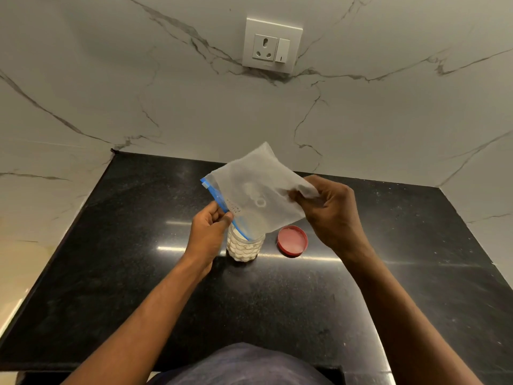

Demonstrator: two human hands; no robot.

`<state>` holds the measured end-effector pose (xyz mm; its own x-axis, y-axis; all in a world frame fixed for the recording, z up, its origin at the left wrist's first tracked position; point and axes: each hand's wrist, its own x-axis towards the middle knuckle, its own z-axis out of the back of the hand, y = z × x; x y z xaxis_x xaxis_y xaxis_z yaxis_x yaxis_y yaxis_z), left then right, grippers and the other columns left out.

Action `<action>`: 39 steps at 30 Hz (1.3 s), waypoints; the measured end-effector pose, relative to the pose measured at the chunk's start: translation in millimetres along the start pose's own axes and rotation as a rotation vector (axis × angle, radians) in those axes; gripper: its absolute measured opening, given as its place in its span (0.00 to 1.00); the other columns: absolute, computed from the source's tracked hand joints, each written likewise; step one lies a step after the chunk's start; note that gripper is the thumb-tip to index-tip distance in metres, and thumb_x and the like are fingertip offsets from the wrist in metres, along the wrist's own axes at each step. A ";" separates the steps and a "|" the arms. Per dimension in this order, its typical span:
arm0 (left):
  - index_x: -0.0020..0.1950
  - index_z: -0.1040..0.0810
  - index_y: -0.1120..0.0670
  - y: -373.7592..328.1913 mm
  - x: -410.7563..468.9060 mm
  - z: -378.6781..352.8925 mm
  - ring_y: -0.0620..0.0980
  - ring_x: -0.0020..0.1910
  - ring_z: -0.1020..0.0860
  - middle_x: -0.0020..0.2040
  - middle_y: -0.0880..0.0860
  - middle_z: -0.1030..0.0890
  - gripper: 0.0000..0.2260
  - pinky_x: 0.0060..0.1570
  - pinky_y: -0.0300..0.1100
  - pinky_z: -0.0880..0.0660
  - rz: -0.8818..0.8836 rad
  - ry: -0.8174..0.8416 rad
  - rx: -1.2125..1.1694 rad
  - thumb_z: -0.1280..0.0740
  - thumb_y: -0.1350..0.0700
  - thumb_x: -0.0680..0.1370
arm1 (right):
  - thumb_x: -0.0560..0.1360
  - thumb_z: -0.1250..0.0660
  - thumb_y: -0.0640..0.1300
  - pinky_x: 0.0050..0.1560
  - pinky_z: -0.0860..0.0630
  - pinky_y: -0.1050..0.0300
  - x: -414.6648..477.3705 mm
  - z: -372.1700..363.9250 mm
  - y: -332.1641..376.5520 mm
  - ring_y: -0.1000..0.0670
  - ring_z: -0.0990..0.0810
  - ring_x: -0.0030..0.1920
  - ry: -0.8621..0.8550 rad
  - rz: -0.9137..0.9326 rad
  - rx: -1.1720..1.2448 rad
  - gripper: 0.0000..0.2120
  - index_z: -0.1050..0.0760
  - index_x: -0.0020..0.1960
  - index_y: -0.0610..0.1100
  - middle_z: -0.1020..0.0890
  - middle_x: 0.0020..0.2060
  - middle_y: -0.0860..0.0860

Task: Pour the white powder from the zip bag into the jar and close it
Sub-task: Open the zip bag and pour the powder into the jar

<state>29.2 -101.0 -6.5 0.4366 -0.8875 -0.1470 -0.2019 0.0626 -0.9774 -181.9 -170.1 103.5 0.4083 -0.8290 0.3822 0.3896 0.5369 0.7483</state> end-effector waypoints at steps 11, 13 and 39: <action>0.60 0.17 0.49 -3.1 2.4 -2.0 0.39 0.55 0.14 0.54 0.45 0.11 0.13 0.46 0.28 0.20 0.065 -0.059 -0.073 0.33 0.66 0.83 | 0.63 0.14 0.43 0.52 0.18 0.64 -13.1 -8.2 -17.2 0.60 0.17 0.58 0.121 -0.218 0.293 0.43 0.29 0.71 0.57 0.17 0.56 0.65; 0.58 0.17 0.49 -2.3 2.3 -1.6 0.37 0.52 0.14 0.52 0.44 0.11 0.14 0.45 0.27 0.20 0.088 -0.070 -0.088 0.33 0.67 0.83 | 0.66 0.16 0.38 0.53 0.16 0.61 -21.9 -16.1 -27.0 0.59 0.16 0.58 0.050 -0.286 0.319 0.37 0.27 0.70 0.54 0.17 0.55 0.64; 0.62 0.17 0.50 4.9 -6.7 -3.6 0.41 0.56 0.14 0.54 0.43 0.11 0.12 0.46 0.29 0.20 0.025 -0.086 -0.025 0.30 0.64 0.82 | 0.76 0.25 0.32 0.49 0.15 0.58 37.7 -3.4 46.8 0.53 0.13 0.46 0.124 0.145 -0.229 0.08 0.12 0.52 0.42 0.11 0.46 0.48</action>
<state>22.0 -96.4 -9.8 0.5046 -0.8434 -0.1846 -0.2347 0.0717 -0.9694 -145.4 -175.6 151.1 0.5659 -0.7230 0.3963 0.4899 0.6815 0.5437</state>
